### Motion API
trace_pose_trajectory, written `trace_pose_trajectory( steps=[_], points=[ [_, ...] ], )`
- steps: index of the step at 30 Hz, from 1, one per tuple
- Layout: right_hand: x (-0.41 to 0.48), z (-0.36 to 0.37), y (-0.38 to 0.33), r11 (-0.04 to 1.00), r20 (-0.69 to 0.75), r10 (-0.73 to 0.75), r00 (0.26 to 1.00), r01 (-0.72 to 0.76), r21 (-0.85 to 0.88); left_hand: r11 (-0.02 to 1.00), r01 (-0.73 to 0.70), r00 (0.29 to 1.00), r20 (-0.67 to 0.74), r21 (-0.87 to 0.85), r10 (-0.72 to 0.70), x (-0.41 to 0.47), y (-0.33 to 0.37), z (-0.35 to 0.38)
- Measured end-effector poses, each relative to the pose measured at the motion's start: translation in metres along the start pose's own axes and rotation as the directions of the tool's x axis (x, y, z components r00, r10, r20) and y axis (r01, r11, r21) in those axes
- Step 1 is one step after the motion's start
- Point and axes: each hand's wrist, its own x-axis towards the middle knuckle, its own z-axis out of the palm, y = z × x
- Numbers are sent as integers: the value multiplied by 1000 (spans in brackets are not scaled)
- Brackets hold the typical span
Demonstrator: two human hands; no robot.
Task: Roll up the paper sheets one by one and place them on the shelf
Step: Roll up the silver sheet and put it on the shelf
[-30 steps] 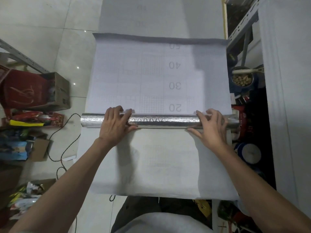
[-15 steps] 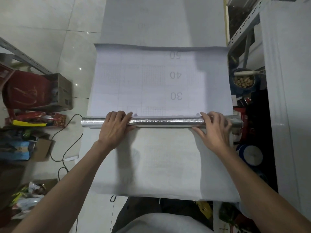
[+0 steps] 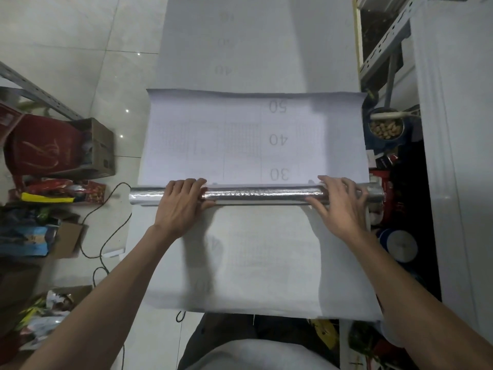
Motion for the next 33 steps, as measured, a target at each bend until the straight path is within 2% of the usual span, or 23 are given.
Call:
trace_pose_trajectory(
  steps=[2,4,9,14,18,21,27,33],
  points=[
    [0,1,-1,999,-17,3,1000,-3,33,998,-21,1000,-9,-58,20,0,-2,1],
    [-3,4,-3,999,-27,-39,999,39,21,999,-29,999,-46,-40,27,-1,0,2],
    [-5,5,-5,1000,-38,-13,999,13,-3,1000,20,1000,10,15,-20,0,5,-2],
    [-3,4,-4,1000,4,-5,1000,4,18,998,-35,999,33,-46,37,1,4,-5],
    [-5,7,-5,1000,30,-13,999,14,-19,994,-71,997,42,88,67,-2,6,-4],
    [-6,6,-5,998,20,-25,999,26,-51,997,-49,997,65,62,45,-3,8,-7],
    [-2,4,-13,999,-6,50,999,-50,6,999,-39,999,37,-13,39,2,11,-11],
    [1,5,-10,999,25,4,1000,-3,-48,1000,-21,1000,23,-2,21,1,14,-10]
  ],
)
